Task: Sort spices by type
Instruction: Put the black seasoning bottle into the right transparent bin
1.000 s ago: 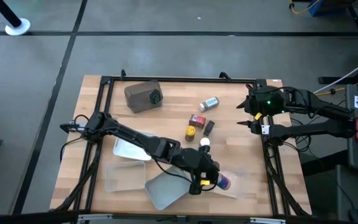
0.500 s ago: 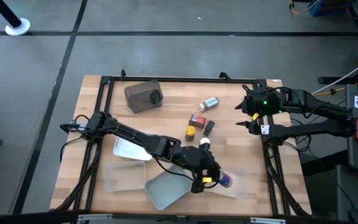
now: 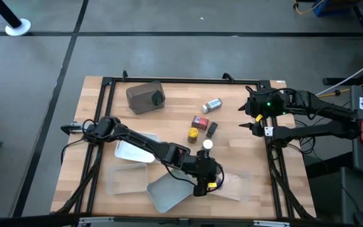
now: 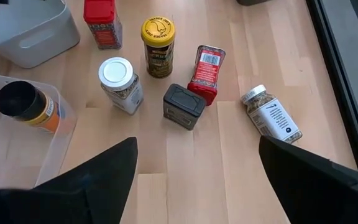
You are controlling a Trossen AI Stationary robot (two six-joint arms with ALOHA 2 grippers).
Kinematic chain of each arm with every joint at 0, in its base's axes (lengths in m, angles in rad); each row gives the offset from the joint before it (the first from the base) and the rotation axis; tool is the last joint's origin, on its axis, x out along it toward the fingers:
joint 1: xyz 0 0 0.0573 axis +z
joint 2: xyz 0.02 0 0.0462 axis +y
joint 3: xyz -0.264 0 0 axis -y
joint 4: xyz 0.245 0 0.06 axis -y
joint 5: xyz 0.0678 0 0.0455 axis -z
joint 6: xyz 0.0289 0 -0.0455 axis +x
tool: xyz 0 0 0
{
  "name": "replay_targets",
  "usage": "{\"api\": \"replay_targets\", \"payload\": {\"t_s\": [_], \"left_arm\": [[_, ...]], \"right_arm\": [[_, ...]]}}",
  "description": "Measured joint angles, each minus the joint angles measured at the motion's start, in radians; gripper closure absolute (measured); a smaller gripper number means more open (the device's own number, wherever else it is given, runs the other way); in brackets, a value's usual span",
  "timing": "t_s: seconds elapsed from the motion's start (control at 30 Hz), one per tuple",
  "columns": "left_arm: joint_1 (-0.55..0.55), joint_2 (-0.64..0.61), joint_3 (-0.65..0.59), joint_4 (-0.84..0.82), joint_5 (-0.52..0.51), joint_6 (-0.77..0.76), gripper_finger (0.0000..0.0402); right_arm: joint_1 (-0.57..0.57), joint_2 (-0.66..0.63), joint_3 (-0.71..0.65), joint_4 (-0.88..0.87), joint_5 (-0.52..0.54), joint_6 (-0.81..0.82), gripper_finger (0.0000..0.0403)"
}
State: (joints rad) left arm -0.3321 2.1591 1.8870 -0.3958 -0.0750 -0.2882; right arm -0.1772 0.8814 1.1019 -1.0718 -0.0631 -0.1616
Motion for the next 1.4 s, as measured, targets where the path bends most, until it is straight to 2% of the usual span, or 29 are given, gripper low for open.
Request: {"api": "replay_targets", "payload": {"t_s": [0.17,0.43,1.4], "left_arm": [[0.0,0.014,0.0,-0.019,-0.002,-0.004,0.0197],[0.012,0.041,0.0,-0.039,-0.007,0.003,0.0195],[0.044,0.051,0.0,-0.098,0.023,0.08,0.0192]], "right_arm": [[0.0,0.0,0.0,0.0,-0.009,0.026,0.0068],[0.0,0.0,0.0,0.0,-0.112,0.083,0.0068],[0.0,0.0,0.0,0.0,-0.114,0.079,0.0068]]}}
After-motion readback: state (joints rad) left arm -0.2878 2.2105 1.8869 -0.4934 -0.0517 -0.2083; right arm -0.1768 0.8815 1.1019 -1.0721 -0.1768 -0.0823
